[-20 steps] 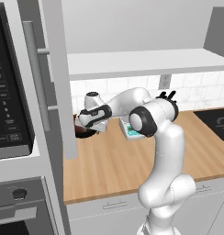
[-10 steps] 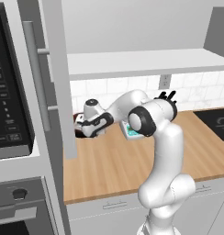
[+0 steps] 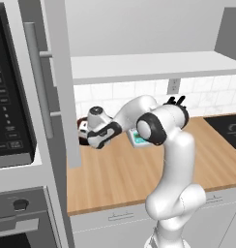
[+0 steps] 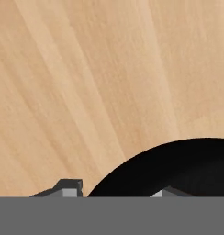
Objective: Pick up the bowls on the counter and stack them on top of one another in the open cabinet. Place the smaller bowl on top of the larger bowl.
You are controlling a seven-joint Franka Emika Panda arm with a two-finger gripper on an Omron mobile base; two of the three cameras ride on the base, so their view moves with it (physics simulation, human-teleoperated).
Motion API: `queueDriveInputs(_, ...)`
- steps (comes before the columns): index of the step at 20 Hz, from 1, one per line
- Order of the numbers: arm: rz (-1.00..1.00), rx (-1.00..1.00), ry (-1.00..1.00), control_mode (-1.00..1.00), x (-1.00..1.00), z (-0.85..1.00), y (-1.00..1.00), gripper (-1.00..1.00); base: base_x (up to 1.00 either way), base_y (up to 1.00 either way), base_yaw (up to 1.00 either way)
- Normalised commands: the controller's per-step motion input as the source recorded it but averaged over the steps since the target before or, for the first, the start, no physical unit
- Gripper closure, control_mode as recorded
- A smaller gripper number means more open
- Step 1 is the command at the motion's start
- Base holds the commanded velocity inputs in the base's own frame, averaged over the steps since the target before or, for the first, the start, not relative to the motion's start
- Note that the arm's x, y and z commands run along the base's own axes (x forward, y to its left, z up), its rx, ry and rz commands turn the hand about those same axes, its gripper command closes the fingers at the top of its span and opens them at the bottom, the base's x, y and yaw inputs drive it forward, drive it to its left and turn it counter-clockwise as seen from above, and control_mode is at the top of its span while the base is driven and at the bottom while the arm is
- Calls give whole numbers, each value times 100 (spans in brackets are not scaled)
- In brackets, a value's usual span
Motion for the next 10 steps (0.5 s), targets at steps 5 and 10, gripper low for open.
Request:
queueDriveInputs(5, -7, 3, -3, -100, -75, 84, -13, 100, 0, 0, 0)
queueDriveInputs(10, -10, 0, -2, -100, -99, 100, -25, 100, 0, 0, 0)
